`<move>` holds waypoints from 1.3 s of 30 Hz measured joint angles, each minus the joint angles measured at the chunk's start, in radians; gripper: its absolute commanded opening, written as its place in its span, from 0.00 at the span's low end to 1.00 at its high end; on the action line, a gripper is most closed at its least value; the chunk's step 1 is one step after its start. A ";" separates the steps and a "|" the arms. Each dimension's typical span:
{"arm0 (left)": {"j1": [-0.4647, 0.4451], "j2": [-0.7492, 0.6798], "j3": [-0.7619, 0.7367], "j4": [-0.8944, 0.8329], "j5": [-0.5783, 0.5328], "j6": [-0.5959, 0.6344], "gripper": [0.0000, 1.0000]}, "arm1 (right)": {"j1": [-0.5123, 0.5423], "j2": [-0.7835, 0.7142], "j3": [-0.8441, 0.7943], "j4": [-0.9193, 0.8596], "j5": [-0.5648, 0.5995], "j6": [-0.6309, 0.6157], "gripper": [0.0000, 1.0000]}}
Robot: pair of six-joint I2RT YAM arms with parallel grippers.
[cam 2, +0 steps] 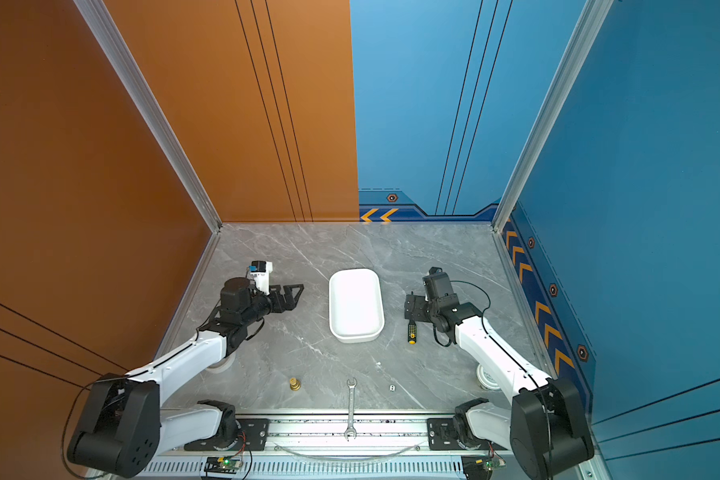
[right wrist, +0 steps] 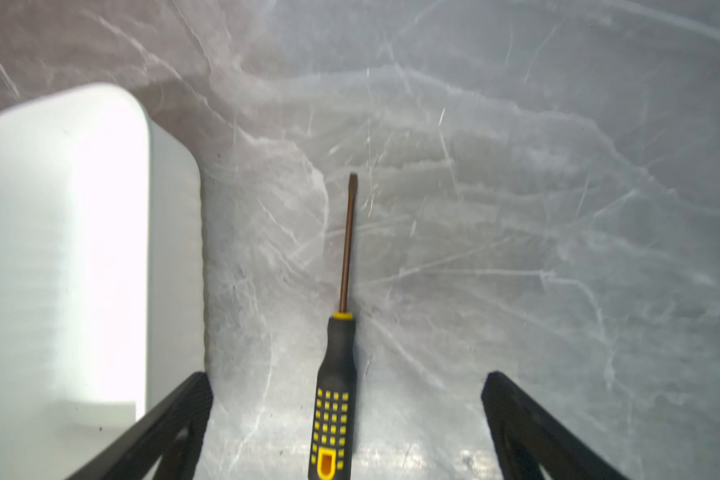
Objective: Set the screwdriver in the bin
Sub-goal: 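Move the right gripper toward the black-and-yellow screwdriver while the left arm lifts forward, then lower the right gripper over the screwdriver handle and close on it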
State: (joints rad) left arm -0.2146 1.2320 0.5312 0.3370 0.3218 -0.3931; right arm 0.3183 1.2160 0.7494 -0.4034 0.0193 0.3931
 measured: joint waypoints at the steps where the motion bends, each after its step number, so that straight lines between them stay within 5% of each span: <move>1: -0.014 0.005 0.000 -0.010 0.006 -0.012 0.98 | 0.002 0.000 -0.011 -0.016 -0.007 0.009 0.99; 9: -0.079 0.040 -0.005 -0.073 0.047 -0.113 0.98 | 0.024 0.058 -0.059 -0.041 -0.054 0.053 0.92; 39: -0.101 0.114 -0.008 -0.125 0.054 -0.113 0.98 | 0.127 0.293 0.003 0.010 0.009 0.074 0.54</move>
State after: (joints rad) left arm -0.3153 1.3460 0.5232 0.2119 0.3756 -0.5060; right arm 0.4454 1.5093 0.7525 -0.3931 0.0280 0.4675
